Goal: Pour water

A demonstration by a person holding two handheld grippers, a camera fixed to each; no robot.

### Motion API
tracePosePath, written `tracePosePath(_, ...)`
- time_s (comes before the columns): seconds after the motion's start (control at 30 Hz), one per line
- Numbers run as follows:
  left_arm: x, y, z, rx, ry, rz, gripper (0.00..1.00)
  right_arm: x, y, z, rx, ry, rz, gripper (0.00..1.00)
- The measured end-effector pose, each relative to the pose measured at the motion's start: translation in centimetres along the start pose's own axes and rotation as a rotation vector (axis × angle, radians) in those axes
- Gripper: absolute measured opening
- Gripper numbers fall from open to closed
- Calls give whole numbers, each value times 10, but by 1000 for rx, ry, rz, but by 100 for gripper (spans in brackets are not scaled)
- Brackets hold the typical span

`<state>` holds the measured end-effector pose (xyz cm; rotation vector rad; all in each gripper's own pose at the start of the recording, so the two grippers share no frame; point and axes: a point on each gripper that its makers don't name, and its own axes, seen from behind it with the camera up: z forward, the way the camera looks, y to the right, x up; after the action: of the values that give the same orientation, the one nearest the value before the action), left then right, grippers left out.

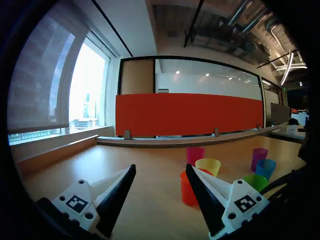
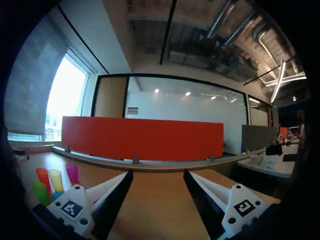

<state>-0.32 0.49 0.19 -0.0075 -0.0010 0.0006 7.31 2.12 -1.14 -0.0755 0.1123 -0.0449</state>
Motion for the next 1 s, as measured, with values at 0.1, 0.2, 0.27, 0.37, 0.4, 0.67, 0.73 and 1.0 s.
tracePosePath(0.1,0,0,0,0,0,0,92,-6,-2,1,8,-3,2,98)
tracePosePath(0.2,0,0,0,0,0,-1,92,-15,-4,2,12,-8,9,98)
tracePosePath(0.27,0,0,0,0,0,0,92,-22,-5,2,13,-14,17,98)
tracePosePath(0.37,0,0,0,0,0,0,92,-32,-7,2,15,-21,31,99)
tracePosePath(0.4,0,0,0,0,0,0,92,-36,-8,2,17,-23,34,99)
tracePosePath(0.67,0,0,0,0,0,0,92,-49,-8,3,27,-26,51,99)
tracePosePath(0.73,0,0,0,0,0,0,92,-52,-7,3,26,-32,59,99)
tracePosePath(1.0,0,0,0,0,0,0,92,-63,-10,4,33,-50,64,99)
